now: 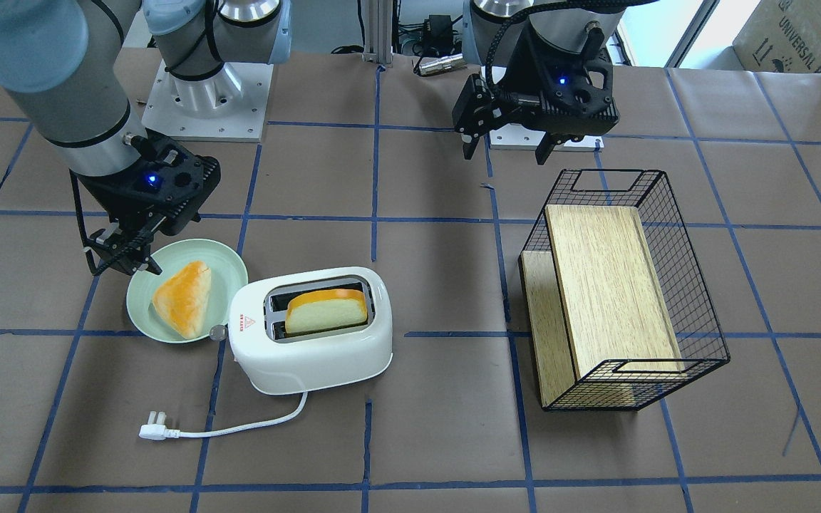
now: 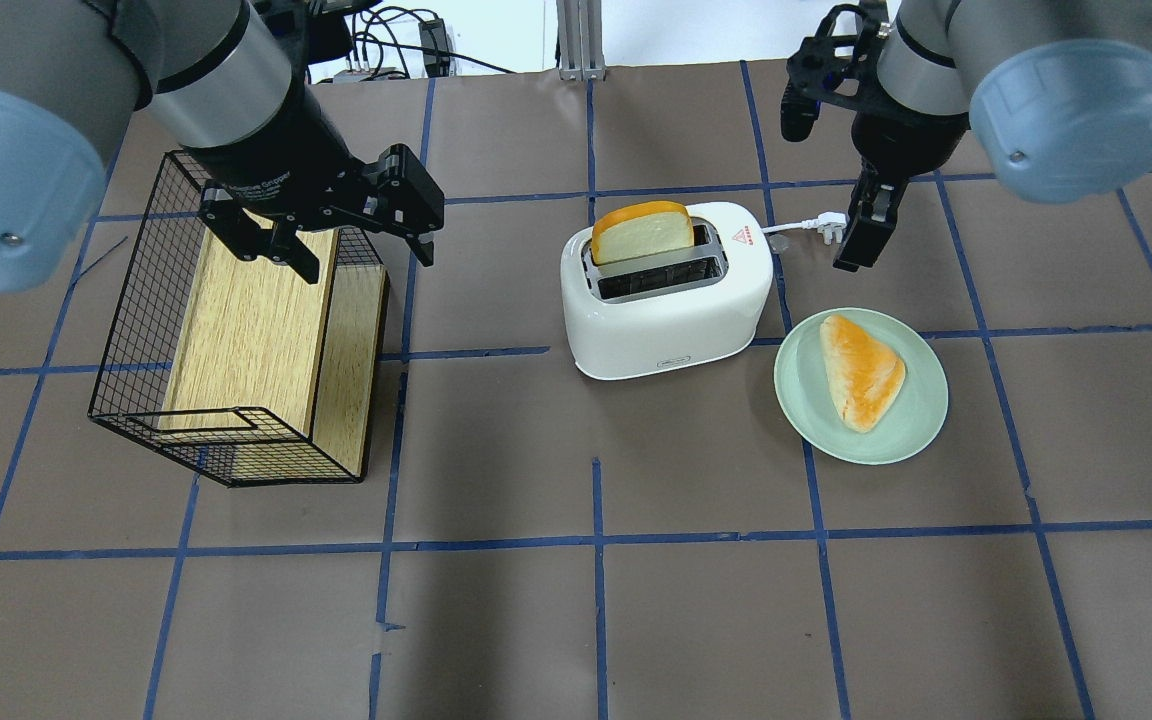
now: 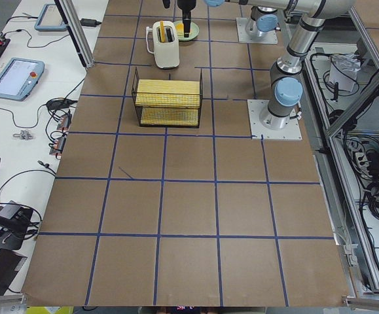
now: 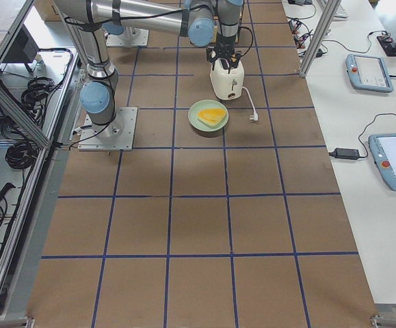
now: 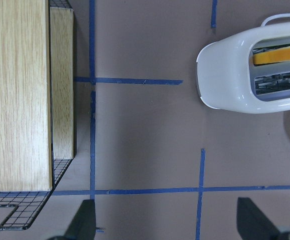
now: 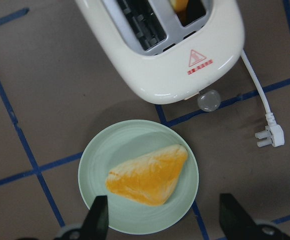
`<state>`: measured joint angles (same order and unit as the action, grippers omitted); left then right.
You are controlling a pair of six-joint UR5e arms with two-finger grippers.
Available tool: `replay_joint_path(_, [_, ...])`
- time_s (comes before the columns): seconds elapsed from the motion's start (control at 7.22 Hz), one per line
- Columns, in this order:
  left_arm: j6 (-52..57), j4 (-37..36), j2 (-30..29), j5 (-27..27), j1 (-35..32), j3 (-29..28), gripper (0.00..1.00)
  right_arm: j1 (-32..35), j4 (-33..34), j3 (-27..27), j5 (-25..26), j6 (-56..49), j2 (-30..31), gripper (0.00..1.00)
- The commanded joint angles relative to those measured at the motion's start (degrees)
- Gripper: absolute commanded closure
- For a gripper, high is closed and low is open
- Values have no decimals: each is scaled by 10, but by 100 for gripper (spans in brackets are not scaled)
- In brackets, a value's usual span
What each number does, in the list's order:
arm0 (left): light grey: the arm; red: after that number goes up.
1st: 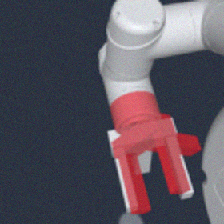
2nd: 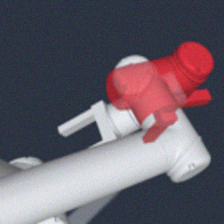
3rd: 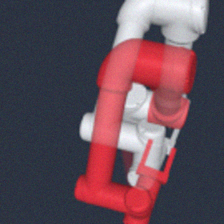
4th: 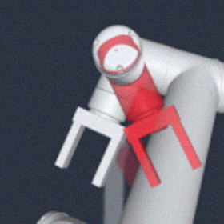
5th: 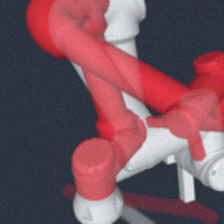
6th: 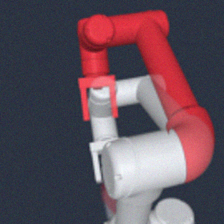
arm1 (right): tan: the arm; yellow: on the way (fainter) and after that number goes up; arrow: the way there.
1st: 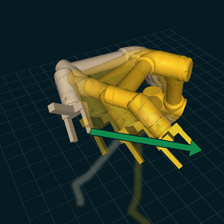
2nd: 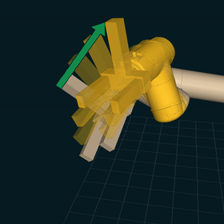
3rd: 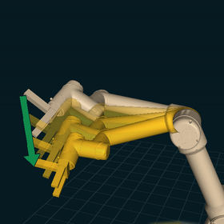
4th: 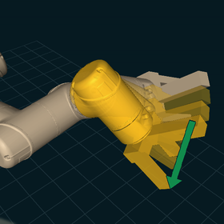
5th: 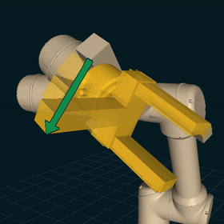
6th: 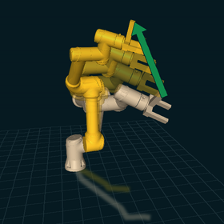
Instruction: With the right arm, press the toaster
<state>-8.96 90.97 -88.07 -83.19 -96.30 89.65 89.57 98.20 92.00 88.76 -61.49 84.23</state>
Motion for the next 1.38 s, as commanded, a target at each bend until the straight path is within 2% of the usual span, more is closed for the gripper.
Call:
replay_joint_path(0.0, [0,0,0,0,0,0,0,0,-85,-4,-7,221,37,0])
replay_joint_path(0.14, [0,0,0,0,0,0,0,-4,-119,-8,-9,283,56,0])
replay_joint_path(0.42, [0,0,0,0,1,0,0,-3,-142,-1,-12,365,93,0])
replay_joint_path(0.83, [0,0,0,0,1,0,0,-3,-137,0,-14,439,92,0])
replay_joint_path(1.25, [0,0,0,0,0,0,0,-3,-140,0,-15,446,95,0])
